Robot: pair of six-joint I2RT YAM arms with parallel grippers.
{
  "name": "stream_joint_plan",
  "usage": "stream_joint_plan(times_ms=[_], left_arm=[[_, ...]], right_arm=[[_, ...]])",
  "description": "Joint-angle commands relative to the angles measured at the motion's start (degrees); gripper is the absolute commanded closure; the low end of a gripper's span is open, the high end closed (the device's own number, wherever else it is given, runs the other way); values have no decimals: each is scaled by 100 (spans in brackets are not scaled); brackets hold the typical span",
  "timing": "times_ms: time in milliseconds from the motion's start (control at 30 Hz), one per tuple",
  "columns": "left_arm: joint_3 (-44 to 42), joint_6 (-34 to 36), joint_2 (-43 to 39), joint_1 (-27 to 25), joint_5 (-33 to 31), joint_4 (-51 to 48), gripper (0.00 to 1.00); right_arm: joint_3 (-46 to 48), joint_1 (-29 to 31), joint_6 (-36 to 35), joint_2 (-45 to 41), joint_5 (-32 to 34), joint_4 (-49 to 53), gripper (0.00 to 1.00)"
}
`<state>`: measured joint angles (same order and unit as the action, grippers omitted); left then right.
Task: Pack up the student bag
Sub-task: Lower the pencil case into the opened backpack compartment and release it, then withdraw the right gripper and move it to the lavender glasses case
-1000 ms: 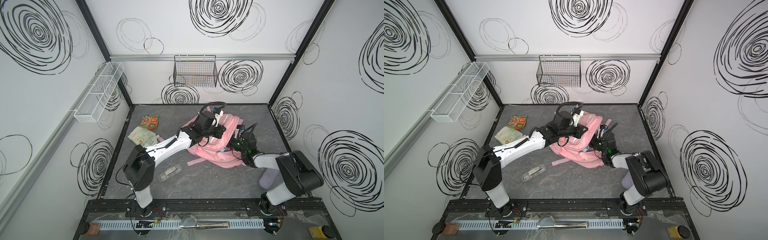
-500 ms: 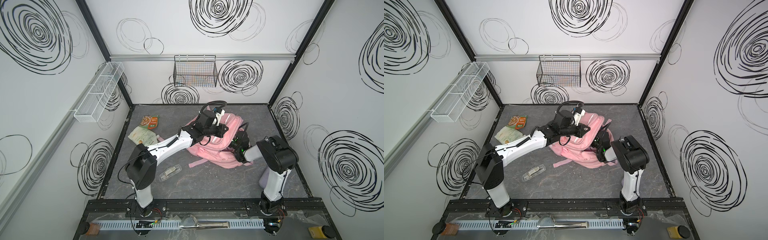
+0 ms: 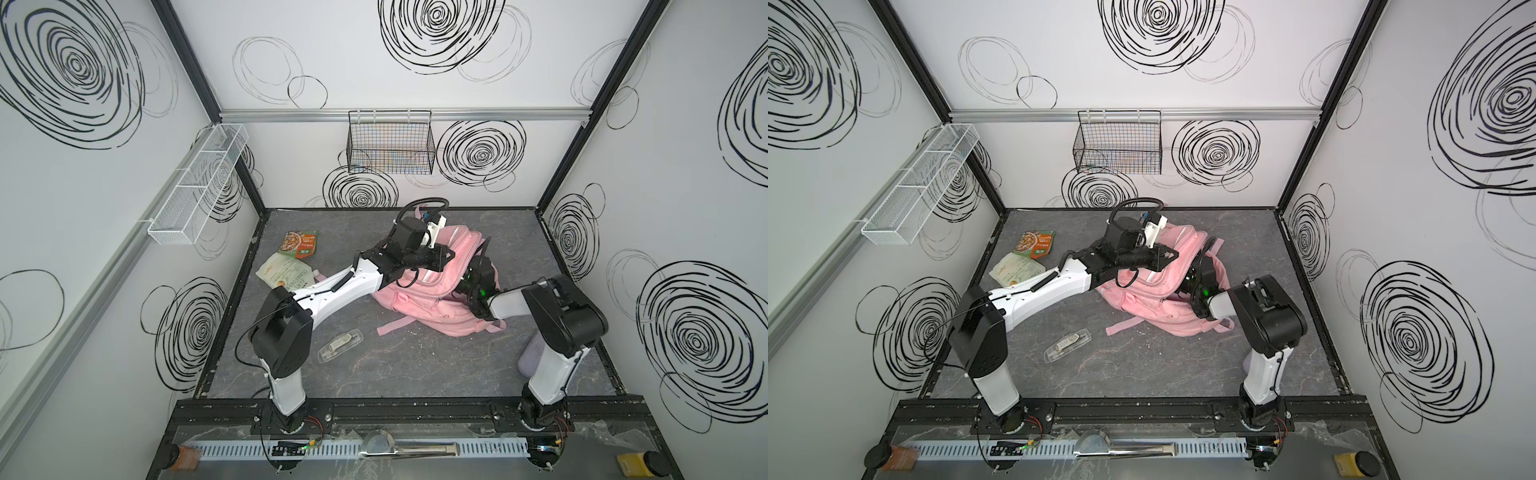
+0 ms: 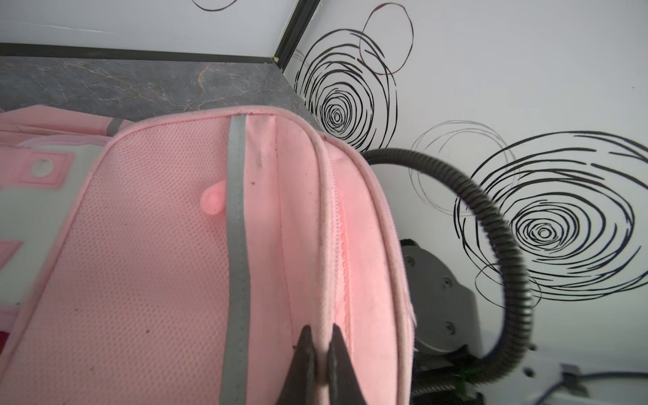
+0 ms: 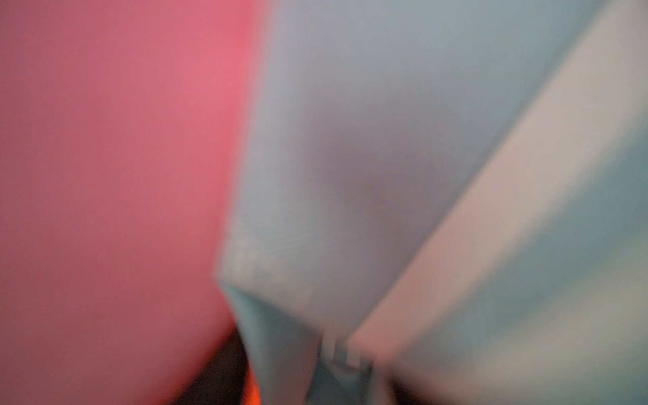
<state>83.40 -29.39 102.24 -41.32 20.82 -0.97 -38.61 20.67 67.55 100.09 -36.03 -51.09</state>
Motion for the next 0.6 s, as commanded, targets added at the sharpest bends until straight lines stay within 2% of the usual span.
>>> stream_joint_plan(times_ms=[0, 133, 400, 567], left_arm=[[-60, -80, -405, 153, 318, 1388, 100], [-231, -63, -419, 259, 403, 1468, 100], [-543, 116, -441, 274, 602, 1704, 100], [-938, 83, -502, 282, 780, 2059, 100]], right_arm=[[41, -40, -1179, -823, 1050, 1641, 0], [397, -279, -1101, -1144, 721, 1792, 0], [868, -584, -1587, -2393, 823, 2879, 0], [866, -869, -2261, -3819, 1592, 4428, 3]])
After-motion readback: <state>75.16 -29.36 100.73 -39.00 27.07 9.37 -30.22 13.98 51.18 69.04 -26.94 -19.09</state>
